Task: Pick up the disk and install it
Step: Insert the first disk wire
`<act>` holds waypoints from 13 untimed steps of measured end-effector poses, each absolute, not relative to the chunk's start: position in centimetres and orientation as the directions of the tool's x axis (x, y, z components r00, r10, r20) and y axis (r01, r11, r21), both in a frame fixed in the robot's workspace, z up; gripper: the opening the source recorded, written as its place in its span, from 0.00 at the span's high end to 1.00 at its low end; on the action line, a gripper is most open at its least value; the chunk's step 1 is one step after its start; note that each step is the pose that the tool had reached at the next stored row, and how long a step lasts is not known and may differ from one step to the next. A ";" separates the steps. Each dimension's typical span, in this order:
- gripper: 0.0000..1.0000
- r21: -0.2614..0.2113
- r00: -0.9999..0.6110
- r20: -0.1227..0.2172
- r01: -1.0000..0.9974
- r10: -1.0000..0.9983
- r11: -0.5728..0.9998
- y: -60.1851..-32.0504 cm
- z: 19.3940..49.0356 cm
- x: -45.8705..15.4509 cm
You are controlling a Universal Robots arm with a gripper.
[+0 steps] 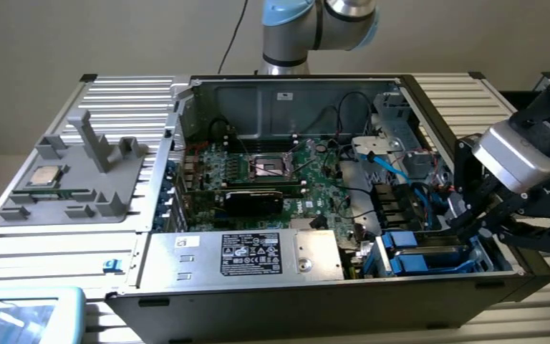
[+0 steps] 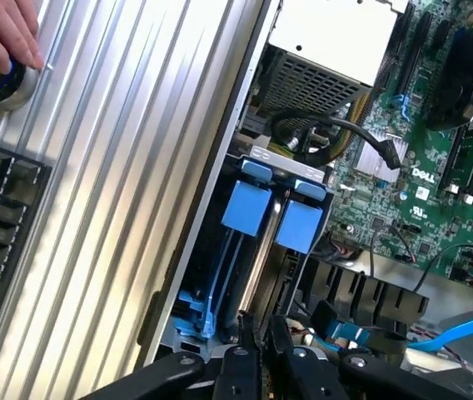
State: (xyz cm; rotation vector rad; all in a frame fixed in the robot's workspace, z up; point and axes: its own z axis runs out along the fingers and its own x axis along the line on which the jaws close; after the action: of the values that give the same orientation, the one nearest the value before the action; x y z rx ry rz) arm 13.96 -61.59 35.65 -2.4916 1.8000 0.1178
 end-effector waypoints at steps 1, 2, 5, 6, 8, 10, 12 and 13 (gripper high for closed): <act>0.84 -0.004 0.313 -0.087 -0.949 -0.946 -0.314 -61.4 35.7 14.0; 0.84 -0.001 0.313 -0.076 -0.949 -0.947 -0.314 -61.1 35.8 14.0; 0.84 0.008 0.313 -0.048 -0.949 -0.949 -0.314 -60.3 36.0 14.0; 0.84 0.011 0.313 -0.038 -0.949 -0.949 -0.314 -60.1 36.0 14.0; 0.84 0.020 0.313 -0.013 -0.949 -0.950 -0.313 -59.6 36.1 14.0; 0.84 0.029 0.313 0.016 -0.949 -0.950 -0.312 -59.2 36.1 14.0; 0.84 0.037 0.313 0.038 -0.949 -0.949 -0.312 -58.7 36.1 14.0; 0.84 0.039 0.313 0.046 -0.949 -0.949 -0.311 -58.5 36.1 14.0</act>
State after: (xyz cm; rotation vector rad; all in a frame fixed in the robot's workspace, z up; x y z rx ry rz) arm 13.96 -58.53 36.09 -2.5925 1.8764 -0.0232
